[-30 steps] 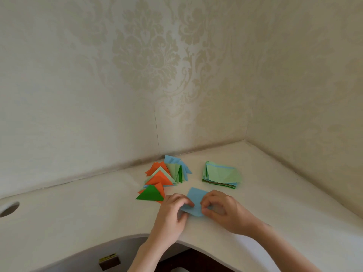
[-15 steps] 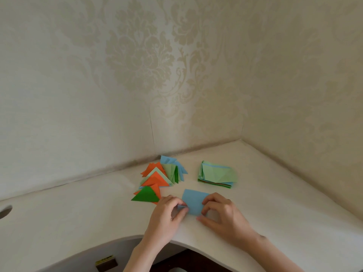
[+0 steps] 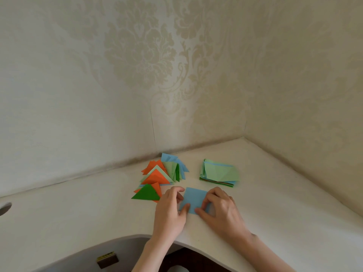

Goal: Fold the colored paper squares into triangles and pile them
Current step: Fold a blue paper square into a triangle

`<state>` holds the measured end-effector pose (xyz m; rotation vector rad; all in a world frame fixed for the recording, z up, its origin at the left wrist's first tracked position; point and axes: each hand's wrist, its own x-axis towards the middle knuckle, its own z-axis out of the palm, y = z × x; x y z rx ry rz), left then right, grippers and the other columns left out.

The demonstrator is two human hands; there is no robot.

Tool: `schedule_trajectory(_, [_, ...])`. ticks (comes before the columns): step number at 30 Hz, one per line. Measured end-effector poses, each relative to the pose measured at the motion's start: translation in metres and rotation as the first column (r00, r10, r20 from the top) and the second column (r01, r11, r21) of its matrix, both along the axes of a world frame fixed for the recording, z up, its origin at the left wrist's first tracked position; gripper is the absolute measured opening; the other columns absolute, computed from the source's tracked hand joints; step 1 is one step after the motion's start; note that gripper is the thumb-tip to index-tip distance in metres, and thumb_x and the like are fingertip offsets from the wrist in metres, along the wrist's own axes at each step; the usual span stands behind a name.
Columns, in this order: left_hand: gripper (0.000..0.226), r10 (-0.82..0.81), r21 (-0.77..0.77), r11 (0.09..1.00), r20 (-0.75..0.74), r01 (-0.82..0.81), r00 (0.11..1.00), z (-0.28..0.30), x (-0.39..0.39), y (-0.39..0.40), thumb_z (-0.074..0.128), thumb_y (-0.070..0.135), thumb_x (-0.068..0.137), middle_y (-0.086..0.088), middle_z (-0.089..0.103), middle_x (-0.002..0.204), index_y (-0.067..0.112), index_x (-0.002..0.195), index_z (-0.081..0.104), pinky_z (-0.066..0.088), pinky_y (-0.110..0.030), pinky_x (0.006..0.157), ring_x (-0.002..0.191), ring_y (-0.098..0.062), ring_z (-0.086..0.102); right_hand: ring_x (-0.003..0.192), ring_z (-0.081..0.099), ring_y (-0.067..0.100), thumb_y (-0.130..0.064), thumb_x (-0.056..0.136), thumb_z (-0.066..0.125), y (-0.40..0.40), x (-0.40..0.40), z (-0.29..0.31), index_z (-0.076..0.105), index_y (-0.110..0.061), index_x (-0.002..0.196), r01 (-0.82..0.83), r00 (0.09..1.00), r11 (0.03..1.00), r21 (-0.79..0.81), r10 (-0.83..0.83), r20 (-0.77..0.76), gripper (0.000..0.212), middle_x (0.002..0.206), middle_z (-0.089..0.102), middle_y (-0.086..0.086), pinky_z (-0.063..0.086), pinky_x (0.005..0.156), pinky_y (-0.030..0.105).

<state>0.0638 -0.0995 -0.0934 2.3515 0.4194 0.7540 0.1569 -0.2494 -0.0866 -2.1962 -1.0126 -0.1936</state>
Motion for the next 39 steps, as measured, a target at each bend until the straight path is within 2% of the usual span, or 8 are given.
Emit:
schedule_trajectory(6, [0.031,-0.039,-0.085,0.996,-0.005,0.038,0.999,0.000,-0.004,0.008,0.066,0.000,0.083,0.015,0.054,0.091,0.024,0.100,0.057,0.043,-0.009,0.076,0.090,0.000,0.053,0.111,0.042,0.007,-0.041,0.075,0.073,-0.002,0.005,0.003,0.053,-0.026,0.119,-0.027,0.998,0.999,-0.029,0.025,-0.061,0.050,0.117,0.044,-0.017,0.034,0.095,0.023])
schedule_trajectory(11, [0.029,-0.058,0.049,0.997,-0.006,0.059,0.998,-0.001,-0.002,0.009,0.063,-0.004,0.084,0.014,0.049,0.087,0.024,0.081,0.065,0.042,-0.015,0.077,0.086,-0.004,0.053,0.122,0.034,0.003,-0.028,0.087,0.065,-0.013,0.015,0.014,0.042,-0.025,0.137,-0.162,0.979,0.974,-0.161,0.138,-0.147,0.055,0.125,0.037,-0.019,0.017,0.100,0.006])
schedule_trajectory(16, [0.025,-0.048,0.309,0.950,-0.007,0.048,0.999,0.005,0.001,0.007,0.072,-0.003,0.075,0.006,0.047,0.086,0.021,0.076,0.067,0.048,-0.028,0.072,0.085,-0.014,0.048,0.097,0.051,0.006,0.000,0.082,0.053,-0.016,0.020,0.021,0.062,-0.016,0.121,-0.148,0.982,0.982,-0.117,0.131,-0.139,0.044,0.109,0.053,-0.010,0.031,0.082,0.002])
schedule_trajectory(19, [0.005,-0.072,0.381,0.921,-0.030,0.078,0.997,0.010,-0.006,-0.003,0.066,0.016,0.083,0.006,0.050,0.088,0.020,0.085,0.067,0.050,-0.033,0.071,0.082,-0.015,0.047,0.082,0.058,0.006,0.000,0.075,0.066,-0.016,0.023,0.014,0.072,-0.018,0.099,-0.086,0.996,0.995,-0.041,0.085,-0.040,0.030,0.092,0.061,-0.009,0.041,0.073,0.010])
schedule_trajectory(24, [0.048,-0.017,0.409,0.911,-0.069,0.043,0.997,0.015,-0.022,-0.027,0.039,0.067,0.086,0.015,0.059,0.093,0.027,0.098,0.063,0.044,-0.030,0.081,0.089,-0.009,0.051,0.068,0.051,0.003,-0.014,0.067,0.080,-0.017,0.012,0.019,0.069,-0.027,0.077,-0.089,0.996,0.996,0.025,0.089,0.003,0.020,0.072,0.050,-0.015,0.037,0.058,0.010])
schedule_trajectory(30, [0.013,-0.002,0.399,0.917,-0.054,0.024,0.999,0.011,-0.023,-0.012,0.057,0.039,0.083,0.015,0.061,0.085,0.027,0.085,0.055,0.044,-0.029,0.072,0.086,-0.010,0.057,0.081,0.043,0.006,-0.043,0.076,0.076,-0.012,0.016,0.021,0.073,-0.034,0.090,-0.026,0.998,0.992,-0.125,0.033,0.053,0.017,0.087,0.047,-0.012,0.037,0.072,0.025])
schedule_trajectory(33, [0.026,0.046,0.396,0.918,-0.029,-0.031,0.999,0.008,-0.023,-0.002,0.077,0.025,0.074,0.017,0.059,0.084,0.028,0.077,0.051,0.041,-0.027,0.067,0.082,-0.011,0.054,0.086,0.044,0.005,-0.046,0.080,0.071,-0.014,0.017,0.015,0.072,-0.036,0.089,0.008,1.000,0.994,-0.112,-0.007,0.009,0.013,0.088,0.046,-0.014,0.039,0.077,0.029])
schedule_trajectory(39, [0.024,0.179,0.338,0.925,0.016,-0.174,0.984,0.003,-0.018,0.008,0.084,0.021,0.066,0.011,0.052,0.078,0.024,0.070,0.060,0.036,-0.026,0.064,0.074,-0.014,0.044,0.091,0.046,0.006,-0.049,0.083,0.065,-0.003,0.014,0.009,0.070,-0.030,0.084,0.063,0.998,0.993,-0.096,-0.066,-0.024,0.019,0.090,0.048,-0.014,0.037,0.080,0.032])
